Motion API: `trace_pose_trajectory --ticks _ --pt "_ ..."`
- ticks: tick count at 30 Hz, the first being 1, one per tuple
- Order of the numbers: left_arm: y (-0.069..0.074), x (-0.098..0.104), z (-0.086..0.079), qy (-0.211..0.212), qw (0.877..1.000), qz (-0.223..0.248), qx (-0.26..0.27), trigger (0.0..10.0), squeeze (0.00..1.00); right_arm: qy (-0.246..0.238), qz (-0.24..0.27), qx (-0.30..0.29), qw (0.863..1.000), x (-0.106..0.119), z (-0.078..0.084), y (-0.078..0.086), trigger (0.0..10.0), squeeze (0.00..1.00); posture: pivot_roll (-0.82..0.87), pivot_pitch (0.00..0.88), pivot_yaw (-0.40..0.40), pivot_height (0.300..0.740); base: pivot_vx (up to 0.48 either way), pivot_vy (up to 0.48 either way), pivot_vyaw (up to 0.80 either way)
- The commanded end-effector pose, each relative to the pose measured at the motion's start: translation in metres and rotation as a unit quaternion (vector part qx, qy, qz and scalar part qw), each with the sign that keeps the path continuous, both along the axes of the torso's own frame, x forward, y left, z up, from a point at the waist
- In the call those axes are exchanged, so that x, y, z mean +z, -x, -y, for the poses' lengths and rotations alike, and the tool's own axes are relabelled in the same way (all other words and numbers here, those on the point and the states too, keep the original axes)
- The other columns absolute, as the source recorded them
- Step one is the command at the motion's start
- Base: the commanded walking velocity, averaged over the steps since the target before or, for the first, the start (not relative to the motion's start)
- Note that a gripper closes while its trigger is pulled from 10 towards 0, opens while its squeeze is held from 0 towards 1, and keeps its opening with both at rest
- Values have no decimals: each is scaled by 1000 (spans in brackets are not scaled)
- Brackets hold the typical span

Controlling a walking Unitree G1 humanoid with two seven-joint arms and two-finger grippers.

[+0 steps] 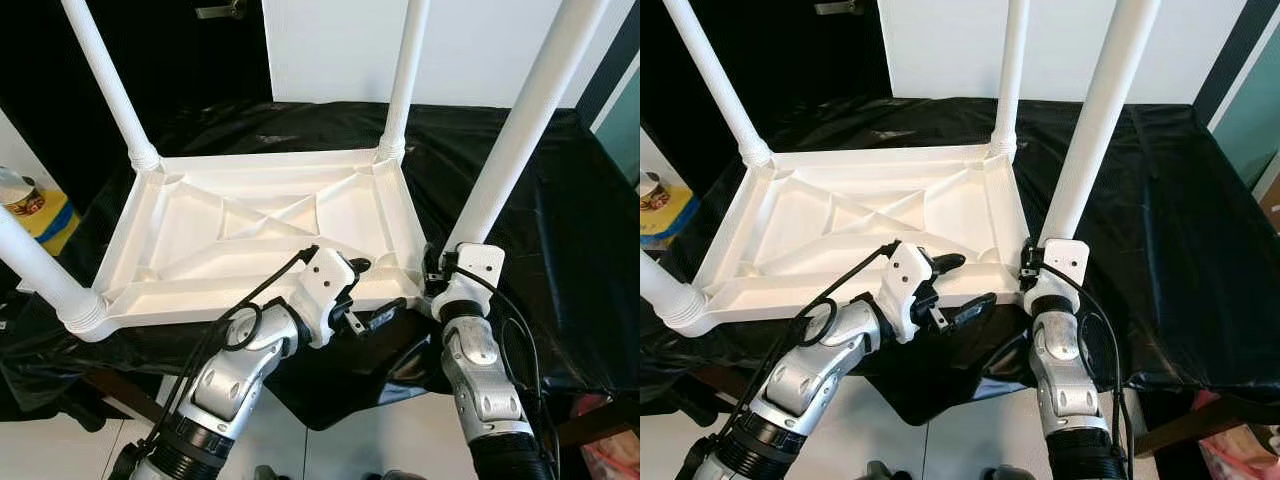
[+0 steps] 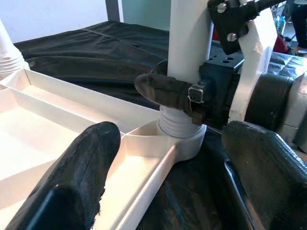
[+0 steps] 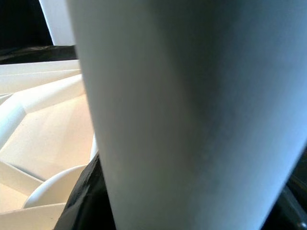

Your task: Building children table

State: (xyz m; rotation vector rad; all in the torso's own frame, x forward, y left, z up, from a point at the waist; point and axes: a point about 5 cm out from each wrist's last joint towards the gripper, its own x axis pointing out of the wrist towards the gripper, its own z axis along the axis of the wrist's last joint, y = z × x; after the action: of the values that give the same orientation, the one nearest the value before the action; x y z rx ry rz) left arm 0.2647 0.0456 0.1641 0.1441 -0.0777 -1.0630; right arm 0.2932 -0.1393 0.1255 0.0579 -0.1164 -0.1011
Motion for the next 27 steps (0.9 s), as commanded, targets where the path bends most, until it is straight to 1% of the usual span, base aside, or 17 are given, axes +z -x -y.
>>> trace_pose_trajectory --ticks 1,4,5,8,11,15,17,18,20,21,22,23,26,27 --pt "-1 -3 -1 -6 1000 -2 -6 10000 0 -20 -57 18 998 -25 -8 6 10000 0 -97 104 26 740 0 0 0" --pt "-1 -3 -1 -5 1000 -2 -5 10000 0 -20 -49 16 998 -23 -9 7 10000 0 -97 104 26 740 0 0 0" --pt "-2 -2 -1 -5 1000 -1 -3 10000 0 -21 -38 22 999 -19 -9 7 10000 1000 -100 108 22 740 0 0 0" --pt "-3 -1 -1 -4 1000 0 1 10000 0 -9 -10 34 999 -12 -7 10 10000 1000 -100 109 20 740 0 0 0" --pt "-2 -1 0 -3 1000 1 0 10000 0 -12 -4 42 999 -11 -3 11 10000 1000 -98 110 17 740 0 0 0" --pt "0 -2 1 -2 1000 0 -2 10000 0 -15 8 68 998 -9 5 14 10000 1000 -97 112 13 740 0 0 0" --pt "0 -2 1 -2 1000 0 -1 10000 0 -5 14 80 997 -9 13 16 10000 1000 -95 113 11 740 0 0 0" --pt "0 -2 1 -2 1000 0 -1 10000 0 -5 14 80 997 -9 13 16 10000 1000 -95 113 11 740 0 0 0" --pt "-1 -1 0 -1 1000 2 1 10000 0 3 17 88 996 -7 24 16 10000 1000 -91 112 6 740 0 0 0" --pt "-1 -1 0 -1 1000 2 1 10000 0 3 17 88 996 -7 24 16 10000 1000 -91 112 6 740 0 0 0" --pt "-2 0 -1 -1 1000 3 3 10000 0 15 11 93 995 -8 30 15 10000 957 -89 111 4 740 0 0 0" --pt "-2 0 -2 -1 1000 3 4 10000 0 21 8 105 994 -7 36 13 10000 0 -91 110 4 740 0 0 0" --pt "-1 -2 -3 -3 1000 2 5 10000 0 36 7 143 989 -4 42 11 10000 0 -94 108 4 740 0 0 0" --pt "-1 -2 -3 -3 1000 2 5 10000 0 36 7 143 989 -4 42 11 10000 0 -94 108 4 740 0 0 0"
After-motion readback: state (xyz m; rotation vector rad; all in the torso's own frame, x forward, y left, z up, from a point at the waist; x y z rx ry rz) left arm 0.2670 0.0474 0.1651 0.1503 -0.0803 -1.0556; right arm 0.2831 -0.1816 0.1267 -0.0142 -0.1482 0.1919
